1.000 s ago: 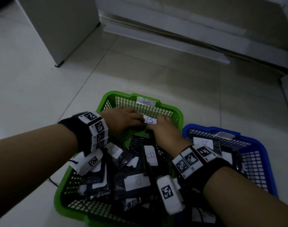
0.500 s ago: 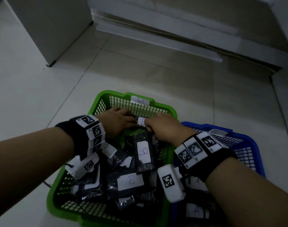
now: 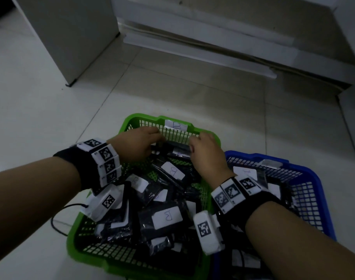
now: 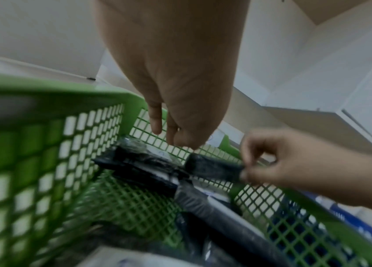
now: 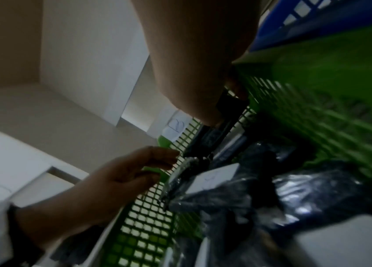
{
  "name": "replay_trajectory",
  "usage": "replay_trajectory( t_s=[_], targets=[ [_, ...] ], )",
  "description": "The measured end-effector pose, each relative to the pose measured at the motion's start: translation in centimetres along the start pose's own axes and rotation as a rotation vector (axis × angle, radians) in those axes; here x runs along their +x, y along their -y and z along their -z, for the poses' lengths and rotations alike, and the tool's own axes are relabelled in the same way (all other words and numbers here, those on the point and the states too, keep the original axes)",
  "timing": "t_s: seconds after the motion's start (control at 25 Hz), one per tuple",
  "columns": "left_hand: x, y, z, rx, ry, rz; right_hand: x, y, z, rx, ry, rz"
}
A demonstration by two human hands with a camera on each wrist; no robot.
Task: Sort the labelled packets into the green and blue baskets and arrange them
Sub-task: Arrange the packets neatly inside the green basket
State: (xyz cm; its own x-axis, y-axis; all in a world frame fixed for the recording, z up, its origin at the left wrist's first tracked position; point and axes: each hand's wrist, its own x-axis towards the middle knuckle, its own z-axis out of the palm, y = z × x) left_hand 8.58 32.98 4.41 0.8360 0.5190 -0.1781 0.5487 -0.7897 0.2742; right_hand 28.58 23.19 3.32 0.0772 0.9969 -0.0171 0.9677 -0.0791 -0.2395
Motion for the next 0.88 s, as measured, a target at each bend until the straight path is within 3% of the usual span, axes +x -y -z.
replay_trajectory(
  t_s=[0.2,0.36,0.44,0.56,0.64,0.72,0.88],
  targets=[
    [-0.8,0.5,-0.7,0.195,0.140,-0.094,-0.1,0.4,-0.8,-0.166,0.144,0.077],
    [-0.8,0.6,-1.0,0.218,0.169,-0.087,0.7,1.1,-0.3,-0.166,0.250,0.130],
    [-0.8,0.4,-0.8,0.145,0.183,-0.054,0.9,1.1,-0.6,-0.119,0.237,0.104],
    [-1.2,0.2,-0.5,0.045,0.052,-0.055,0.5,1.1,-1.2,0.127,0.252,-0.052],
    [-1.3,-0.1,-0.3,0.059,0.018,-0.063,-0.4,1.6,-1.5,0.159,0.403,-0.006],
    [-1.3,-0.5,-0.1,0.109,0.041,0.027,-1.2,2.1,-1.6,0.063,0.458,0.062],
    [-1.7,0.1,1.1,0.314,-0.122,0.211,-0.2,3.3,-0.2,0.096,0.267,0.062]
  ],
)
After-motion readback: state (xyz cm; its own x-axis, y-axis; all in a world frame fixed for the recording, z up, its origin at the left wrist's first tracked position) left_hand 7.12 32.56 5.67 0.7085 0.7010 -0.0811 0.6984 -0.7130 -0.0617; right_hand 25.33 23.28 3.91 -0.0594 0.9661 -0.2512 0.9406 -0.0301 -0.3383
